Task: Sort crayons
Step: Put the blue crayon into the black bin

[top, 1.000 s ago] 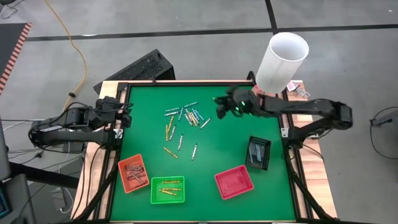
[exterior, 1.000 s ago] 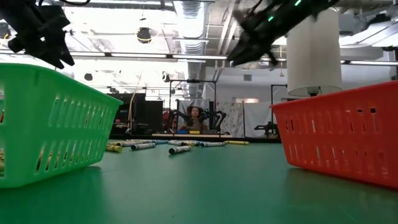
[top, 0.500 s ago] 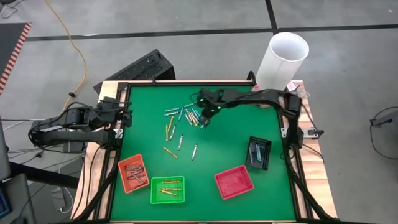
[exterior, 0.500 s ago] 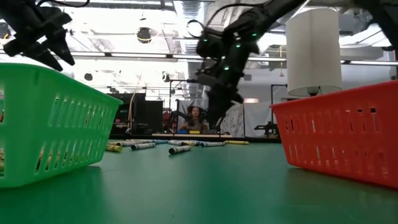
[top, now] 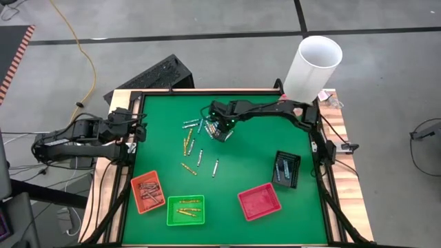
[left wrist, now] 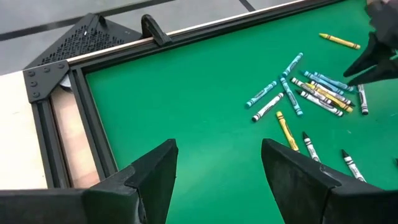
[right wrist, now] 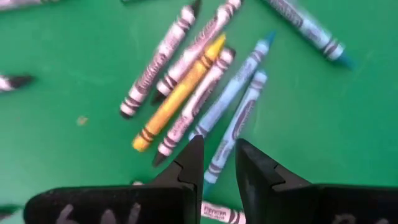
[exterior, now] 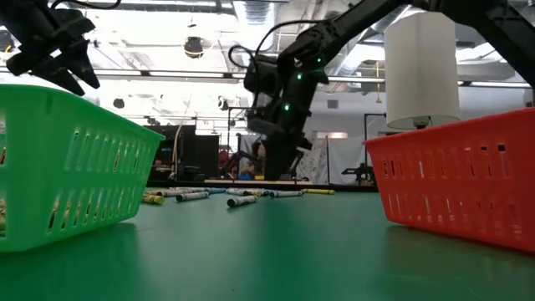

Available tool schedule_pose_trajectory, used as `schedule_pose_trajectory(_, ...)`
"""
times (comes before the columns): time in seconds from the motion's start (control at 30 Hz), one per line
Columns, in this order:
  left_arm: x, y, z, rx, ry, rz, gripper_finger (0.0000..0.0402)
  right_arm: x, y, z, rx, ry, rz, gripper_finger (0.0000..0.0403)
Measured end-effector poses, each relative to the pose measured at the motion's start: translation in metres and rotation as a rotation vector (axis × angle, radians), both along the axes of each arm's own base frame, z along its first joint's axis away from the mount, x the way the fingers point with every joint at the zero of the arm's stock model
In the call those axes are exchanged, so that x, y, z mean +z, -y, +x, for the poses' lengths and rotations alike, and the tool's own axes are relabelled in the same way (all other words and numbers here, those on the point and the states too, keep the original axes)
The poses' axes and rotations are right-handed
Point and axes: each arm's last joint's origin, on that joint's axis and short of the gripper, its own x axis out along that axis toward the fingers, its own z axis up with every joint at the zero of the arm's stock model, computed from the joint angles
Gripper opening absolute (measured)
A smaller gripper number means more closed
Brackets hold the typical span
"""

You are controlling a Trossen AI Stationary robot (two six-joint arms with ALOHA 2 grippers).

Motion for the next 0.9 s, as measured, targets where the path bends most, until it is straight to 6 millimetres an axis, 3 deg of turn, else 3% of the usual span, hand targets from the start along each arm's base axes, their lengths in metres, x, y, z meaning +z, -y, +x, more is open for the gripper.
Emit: schedule_pose_trajectory(0.9, 0.0, 0.0, 0.0, 0.006, 0.012, -0.013, 0.0223, -0.018, 0.012, -0.002, -0.051, -0.074, -0.038, 0.0088)
